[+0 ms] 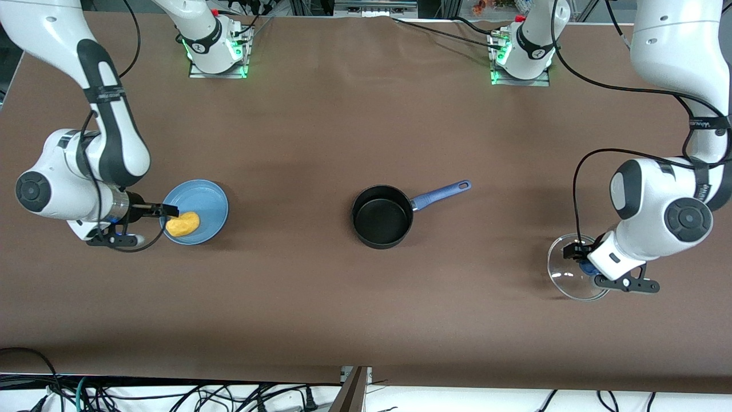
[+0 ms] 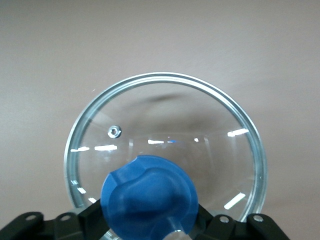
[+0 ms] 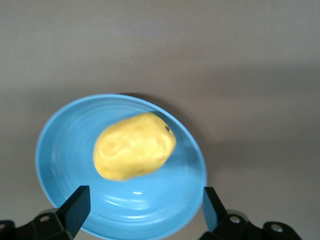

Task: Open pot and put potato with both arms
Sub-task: 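Carry the lid aside with the left gripper while the right gripper grasps potato, then set the lid down with the left gripper while the right gripper lifts potato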

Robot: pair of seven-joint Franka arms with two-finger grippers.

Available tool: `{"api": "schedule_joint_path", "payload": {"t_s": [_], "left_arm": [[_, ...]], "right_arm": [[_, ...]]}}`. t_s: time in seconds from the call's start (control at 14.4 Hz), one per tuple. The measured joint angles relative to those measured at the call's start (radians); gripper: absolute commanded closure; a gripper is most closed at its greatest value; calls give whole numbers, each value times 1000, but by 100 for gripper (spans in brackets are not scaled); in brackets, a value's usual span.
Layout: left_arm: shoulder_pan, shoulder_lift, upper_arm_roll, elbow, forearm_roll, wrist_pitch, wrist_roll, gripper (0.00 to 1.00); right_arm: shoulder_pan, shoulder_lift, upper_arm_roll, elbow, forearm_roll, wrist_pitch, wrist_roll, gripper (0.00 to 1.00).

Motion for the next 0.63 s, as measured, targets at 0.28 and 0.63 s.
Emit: {"api": "schedule_joint_path", "payload": {"t_s": [0.28, 0.63], "left_arm": [[48, -25, 32, -166, 0, 115, 67, 47], [90, -25, 34, -213, -11, 115, 81, 42]], "right_arm": [[-6, 54, 1, 0, 124, 14, 81, 0], [-6, 82, 2, 0, 132, 69, 90, 1]]}}
